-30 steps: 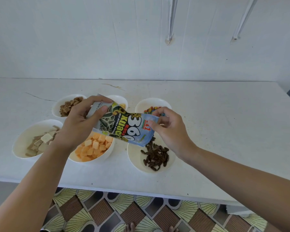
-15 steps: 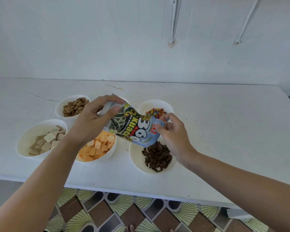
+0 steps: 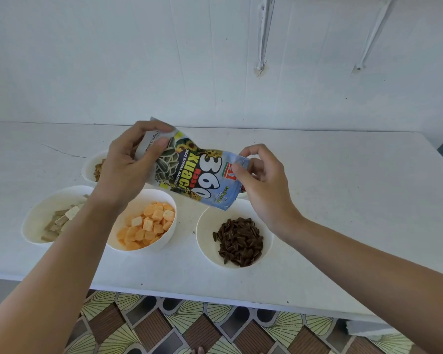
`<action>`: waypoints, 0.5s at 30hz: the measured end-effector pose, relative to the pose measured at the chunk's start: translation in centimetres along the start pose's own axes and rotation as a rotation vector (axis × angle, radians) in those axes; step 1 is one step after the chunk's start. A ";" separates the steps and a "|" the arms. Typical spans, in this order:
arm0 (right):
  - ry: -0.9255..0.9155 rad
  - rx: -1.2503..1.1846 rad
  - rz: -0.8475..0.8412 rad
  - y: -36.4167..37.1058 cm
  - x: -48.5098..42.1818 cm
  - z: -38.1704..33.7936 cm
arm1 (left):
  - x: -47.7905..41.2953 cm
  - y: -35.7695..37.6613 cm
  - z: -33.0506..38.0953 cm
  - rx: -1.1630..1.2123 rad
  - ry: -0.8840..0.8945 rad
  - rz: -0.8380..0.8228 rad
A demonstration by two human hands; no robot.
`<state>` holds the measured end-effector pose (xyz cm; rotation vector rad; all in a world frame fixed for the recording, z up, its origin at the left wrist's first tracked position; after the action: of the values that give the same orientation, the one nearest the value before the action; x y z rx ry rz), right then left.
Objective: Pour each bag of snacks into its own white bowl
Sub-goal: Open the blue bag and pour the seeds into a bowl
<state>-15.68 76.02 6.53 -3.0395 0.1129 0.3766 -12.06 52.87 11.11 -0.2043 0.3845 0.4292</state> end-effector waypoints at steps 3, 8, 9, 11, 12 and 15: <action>0.030 -0.001 0.017 -0.1 0.1 0.3 | -0.4 0.1 0.8 -0.001 0.035 -0.007; 0.189 0.067 -0.010 -0.2 1.3 3.8 | -0.2 1.3 0.3 -0.100 -0.010 -0.082; 0.227 0.082 -0.022 -0.2 1.6 4.6 | 0.0 1.6 0.1 -0.129 -0.024 -0.092; 0.289 0.102 -0.035 -0.3 1.9 5.9 | 0.4 2.3 -0.2 -0.165 -0.037 -0.124; 0.310 0.108 -0.039 -0.4 2.0 6.2 | 0.5 2.5 -0.3 -0.173 -0.044 -0.147; 0.322 0.121 -0.037 -0.6 1.9 6.5 | 0.6 3.0 -0.3 -0.183 -0.061 -0.196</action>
<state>-15.37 77.08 -0.20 -2.9498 0.0938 -0.1205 -12.98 55.70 10.30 -0.4029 0.2618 0.2766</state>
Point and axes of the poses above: each hand's wrist, its own x-axis away from the middle knuckle, its own y-axis out of the palm, z = x × y, the point moved 6 cm from there along -x, towards the middle knuckle, and after that the axes turned 13 degrees about z, right-handed, at the moved point
